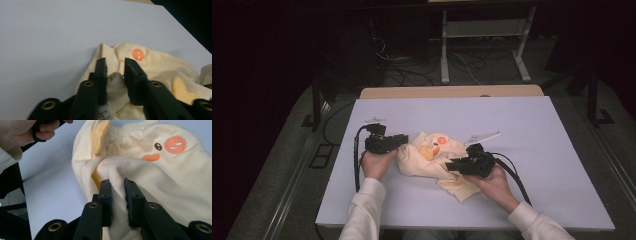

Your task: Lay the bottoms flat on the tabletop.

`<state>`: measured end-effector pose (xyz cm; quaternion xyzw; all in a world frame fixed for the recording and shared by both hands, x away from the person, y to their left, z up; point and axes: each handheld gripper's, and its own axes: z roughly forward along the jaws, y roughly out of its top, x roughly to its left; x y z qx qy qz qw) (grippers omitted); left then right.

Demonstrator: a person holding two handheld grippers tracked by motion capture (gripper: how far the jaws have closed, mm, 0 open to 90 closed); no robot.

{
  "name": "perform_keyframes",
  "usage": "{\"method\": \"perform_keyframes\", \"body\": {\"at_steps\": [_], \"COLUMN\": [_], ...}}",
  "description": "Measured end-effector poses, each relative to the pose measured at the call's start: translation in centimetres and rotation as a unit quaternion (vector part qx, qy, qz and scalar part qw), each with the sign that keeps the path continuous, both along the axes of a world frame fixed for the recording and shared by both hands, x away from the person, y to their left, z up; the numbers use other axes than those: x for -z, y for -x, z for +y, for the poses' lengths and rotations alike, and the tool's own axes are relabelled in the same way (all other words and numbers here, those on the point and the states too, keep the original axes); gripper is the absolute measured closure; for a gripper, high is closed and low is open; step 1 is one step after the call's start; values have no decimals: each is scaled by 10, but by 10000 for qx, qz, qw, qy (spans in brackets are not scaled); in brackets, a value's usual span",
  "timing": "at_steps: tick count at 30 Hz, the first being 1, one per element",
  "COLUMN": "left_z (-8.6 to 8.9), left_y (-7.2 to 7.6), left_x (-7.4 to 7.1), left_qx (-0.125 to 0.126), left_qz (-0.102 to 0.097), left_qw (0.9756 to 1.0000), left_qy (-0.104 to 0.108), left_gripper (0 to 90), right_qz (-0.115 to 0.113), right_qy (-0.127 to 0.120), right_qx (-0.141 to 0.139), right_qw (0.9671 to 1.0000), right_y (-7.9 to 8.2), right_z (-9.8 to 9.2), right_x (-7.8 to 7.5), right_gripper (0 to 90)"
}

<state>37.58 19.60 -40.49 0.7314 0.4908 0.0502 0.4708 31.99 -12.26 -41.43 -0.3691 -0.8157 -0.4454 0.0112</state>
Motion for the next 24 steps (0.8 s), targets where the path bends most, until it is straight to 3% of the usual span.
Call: {"method": "perform_keyframes", "body": {"at_steps": [4,13,16,20,24], "left_z": [1,-1,-2,-3,-3], "left_y": [1,6,8,9,10], "left_x": [2,-3,-4,-6,-7], "left_qx": [118,310,393,423,456], "left_qz": [40,-45,-85,-110,-132], "left_qw": [9999,9994,9991,9988,9986], "left_qy": [56,152,153,205,239], "left_gripper": [848,866,867,868,868], "right_qz": [41,-32,-125,-273,-432], "right_qy": [-13,-104,-180,-104,10], "right_qx": [4,124,192,214,191], "right_qw": [10000,9999,9996,9993,9989], "right_y": [-1,-10,-18,-29,-53], "right_z": [-1,-5,-6,-6,-3], "right_x": [-1,-12,-22,-32,-44], "right_gripper": [756,682,616,518,394]}}
